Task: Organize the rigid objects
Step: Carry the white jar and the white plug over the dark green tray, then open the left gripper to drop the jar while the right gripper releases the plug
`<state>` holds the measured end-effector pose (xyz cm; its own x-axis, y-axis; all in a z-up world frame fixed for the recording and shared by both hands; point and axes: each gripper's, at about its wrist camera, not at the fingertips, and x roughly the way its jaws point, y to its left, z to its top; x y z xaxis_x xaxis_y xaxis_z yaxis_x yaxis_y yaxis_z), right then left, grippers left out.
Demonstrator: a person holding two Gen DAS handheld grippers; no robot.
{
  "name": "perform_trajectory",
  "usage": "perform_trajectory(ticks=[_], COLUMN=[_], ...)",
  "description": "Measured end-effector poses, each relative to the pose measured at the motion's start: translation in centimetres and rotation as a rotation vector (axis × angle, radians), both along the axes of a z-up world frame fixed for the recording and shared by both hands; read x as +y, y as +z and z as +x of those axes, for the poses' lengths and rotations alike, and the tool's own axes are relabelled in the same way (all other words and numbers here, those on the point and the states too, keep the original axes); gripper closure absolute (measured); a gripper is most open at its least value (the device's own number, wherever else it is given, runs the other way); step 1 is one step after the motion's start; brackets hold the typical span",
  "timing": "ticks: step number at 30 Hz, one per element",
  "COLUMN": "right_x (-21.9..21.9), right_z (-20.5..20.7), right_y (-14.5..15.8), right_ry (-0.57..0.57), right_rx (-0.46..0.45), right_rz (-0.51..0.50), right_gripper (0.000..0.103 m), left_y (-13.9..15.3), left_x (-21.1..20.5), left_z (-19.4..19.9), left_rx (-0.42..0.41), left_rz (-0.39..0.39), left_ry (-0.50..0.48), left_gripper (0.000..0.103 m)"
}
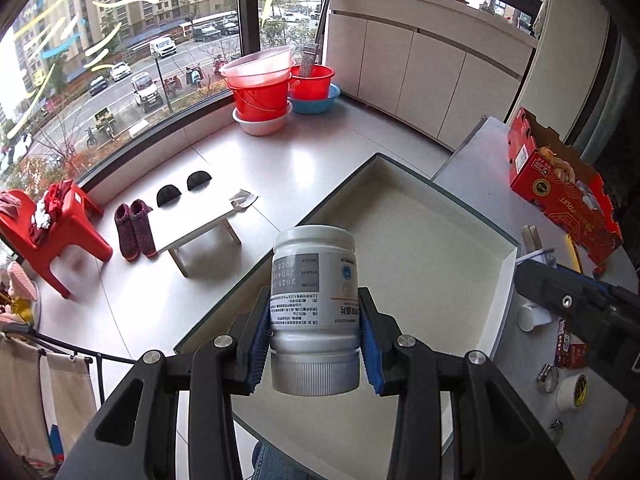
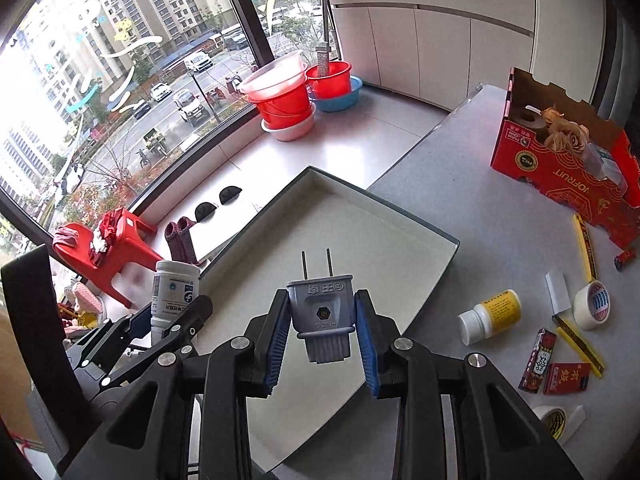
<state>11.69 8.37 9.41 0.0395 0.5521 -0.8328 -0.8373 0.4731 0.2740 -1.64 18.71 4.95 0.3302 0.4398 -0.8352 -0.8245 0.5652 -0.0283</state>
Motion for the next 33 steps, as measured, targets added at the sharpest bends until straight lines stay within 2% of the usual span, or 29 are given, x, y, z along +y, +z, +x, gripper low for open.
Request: perform_trajectory(ticks=[12, 33], right_x=[2.0, 4.2], right_z=[1.6, 2.6], right_y=[-3.5, -6.5], right_ry=[-0.004, -0.016], right_rx=[0.032, 0.041], right_rz=[-0.055, -0.114], right_gripper=[0.069, 0.069], left_y=[-2.6, -5.2], left_x=[1.8, 2.8], left_z=[2.2, 3.2], left_rx=[0.045, 0.085], left_rz=[-0.04, -0.076], left_ry=[-0.007, -0.014], left_gripper=[0.06, 0.06])
